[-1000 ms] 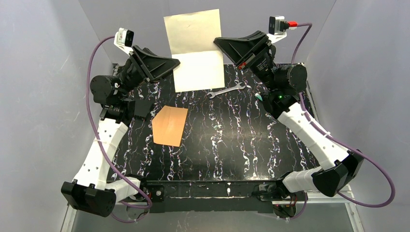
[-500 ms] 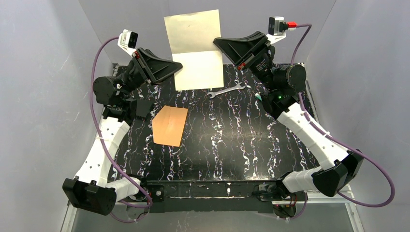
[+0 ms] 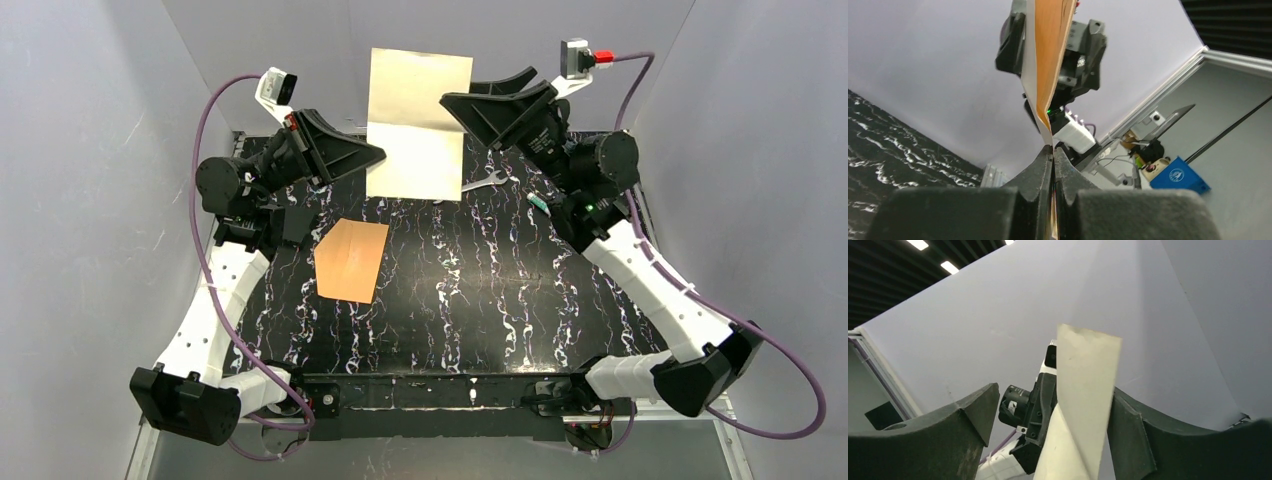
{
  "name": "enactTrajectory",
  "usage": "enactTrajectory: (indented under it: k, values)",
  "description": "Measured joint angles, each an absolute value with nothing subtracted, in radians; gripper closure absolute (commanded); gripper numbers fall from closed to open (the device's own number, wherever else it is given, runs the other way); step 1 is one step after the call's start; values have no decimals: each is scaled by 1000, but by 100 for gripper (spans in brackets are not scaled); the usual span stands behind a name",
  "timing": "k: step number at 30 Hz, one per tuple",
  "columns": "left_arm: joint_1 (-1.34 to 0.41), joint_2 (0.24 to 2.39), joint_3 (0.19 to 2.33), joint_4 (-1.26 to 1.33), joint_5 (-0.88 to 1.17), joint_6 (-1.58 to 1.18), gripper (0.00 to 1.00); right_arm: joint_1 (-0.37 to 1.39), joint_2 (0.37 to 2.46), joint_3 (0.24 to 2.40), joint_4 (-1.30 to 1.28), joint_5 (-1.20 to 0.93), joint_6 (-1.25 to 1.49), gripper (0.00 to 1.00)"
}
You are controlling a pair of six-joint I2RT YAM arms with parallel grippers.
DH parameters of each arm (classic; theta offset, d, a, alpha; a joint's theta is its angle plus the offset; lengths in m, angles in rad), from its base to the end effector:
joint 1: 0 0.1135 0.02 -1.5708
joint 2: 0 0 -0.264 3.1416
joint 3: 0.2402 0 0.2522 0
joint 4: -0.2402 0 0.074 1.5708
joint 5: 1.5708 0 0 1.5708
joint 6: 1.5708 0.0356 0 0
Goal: Place the letter into the envelope and seal it
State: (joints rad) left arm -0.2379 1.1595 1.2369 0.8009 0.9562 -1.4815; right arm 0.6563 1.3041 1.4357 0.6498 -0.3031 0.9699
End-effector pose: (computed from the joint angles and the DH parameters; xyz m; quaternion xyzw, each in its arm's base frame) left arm 0.2015 -0.0788 0.5070 0.1763 0.4970 -0.7347 0.4268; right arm 0.2011 0.1683 0.5358 -0.0783 0.3972 0.7028 0.5850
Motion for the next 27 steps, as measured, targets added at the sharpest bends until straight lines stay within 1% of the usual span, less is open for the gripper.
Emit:
enactTrajectory:
  k: [4,9,14,18,20,22,25,27]
  values:
    - [-238,1158,1241,740,998,-1391,100,656,1262,1434,630,-335,941,16]
    - [-238,1165,1261,680,1011,-1341,100,656,1269,1498,632,-526,947,17]
    - [-238,1177,1282,659,1009,-1321,100,656,1269,1502,614,-704,962,16]
    - [-238,1190,1287,645,1011,-1304,100,657,1241,1501,511,-739,909,17]
    - [-238,1193,1287,635,1023,-1288,100,657,1214,1497,456,-698,874,22]
    - [-237,1192,1287,629,1053,-1260,100,657,1177,1489,392,-610,836,28]
    - [-237,1182,1275,627,1111,-1206,100,657,1135,1479,327,-490,804,38]
    - [-238,1168,1258,625,1149,-1168,100,657,1135,1492,287,-447,784,46]
